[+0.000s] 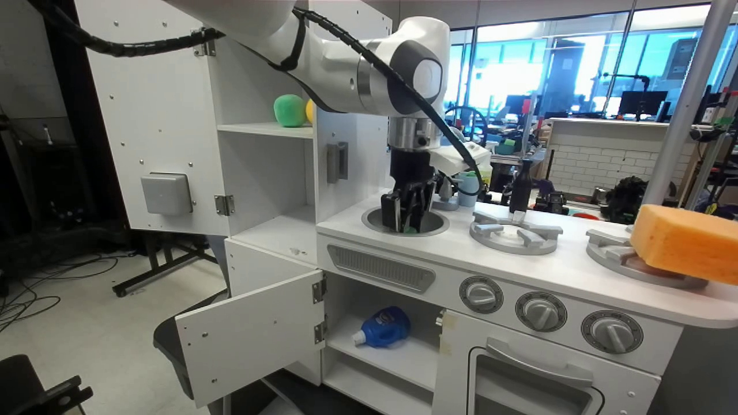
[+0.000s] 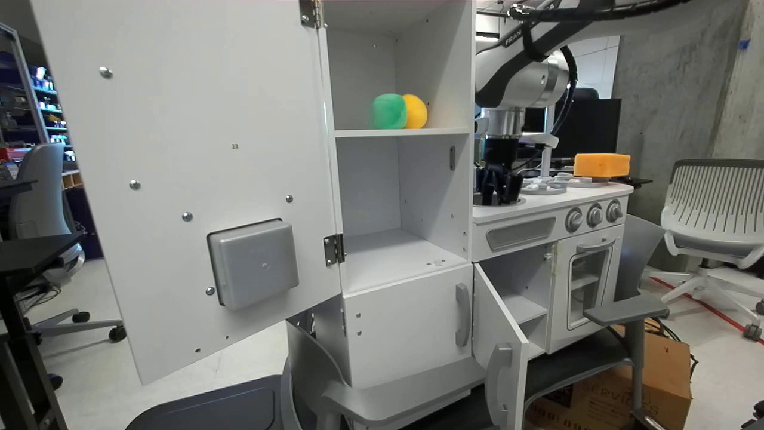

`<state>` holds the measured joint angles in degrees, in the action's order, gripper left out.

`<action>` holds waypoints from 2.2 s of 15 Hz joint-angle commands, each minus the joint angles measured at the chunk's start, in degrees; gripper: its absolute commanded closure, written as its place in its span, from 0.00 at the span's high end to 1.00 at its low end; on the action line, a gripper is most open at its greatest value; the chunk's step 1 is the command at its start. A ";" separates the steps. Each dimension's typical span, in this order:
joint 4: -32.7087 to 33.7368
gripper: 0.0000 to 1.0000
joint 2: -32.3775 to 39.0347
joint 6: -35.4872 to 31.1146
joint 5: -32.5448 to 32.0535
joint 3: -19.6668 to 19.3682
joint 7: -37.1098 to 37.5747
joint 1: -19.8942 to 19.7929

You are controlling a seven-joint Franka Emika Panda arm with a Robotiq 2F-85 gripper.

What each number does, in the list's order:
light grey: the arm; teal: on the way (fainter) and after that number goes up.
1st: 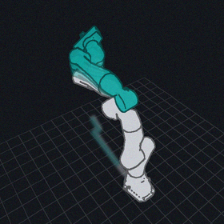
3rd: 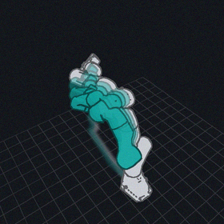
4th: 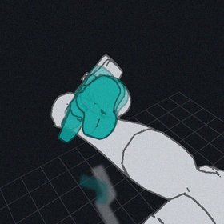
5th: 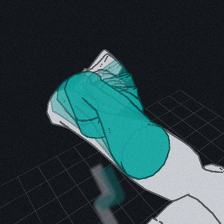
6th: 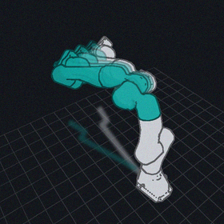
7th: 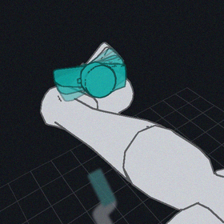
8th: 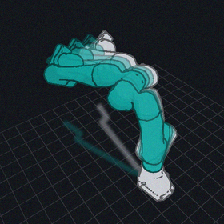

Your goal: Put the green objects into the cupboard then close the cupboard.

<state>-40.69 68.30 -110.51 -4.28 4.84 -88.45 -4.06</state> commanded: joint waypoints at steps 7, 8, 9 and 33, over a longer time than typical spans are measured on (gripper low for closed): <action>2.33 0.37 -6.53 7.54 -1.99 -2.25 6.56 1.14; 2.24 0.37 -8.23 9.56 -2.66 -2.81 7.44 1.54; 1.70 0.37 -10.09 11.45 -3.51 -3.52 7.95 1.85; -56.34 0.37 -56.52 2.92 -25.59 -1.65 0.59 8.73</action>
<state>-85.95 19.23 -102.84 -26.90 2.10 -88.10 3.88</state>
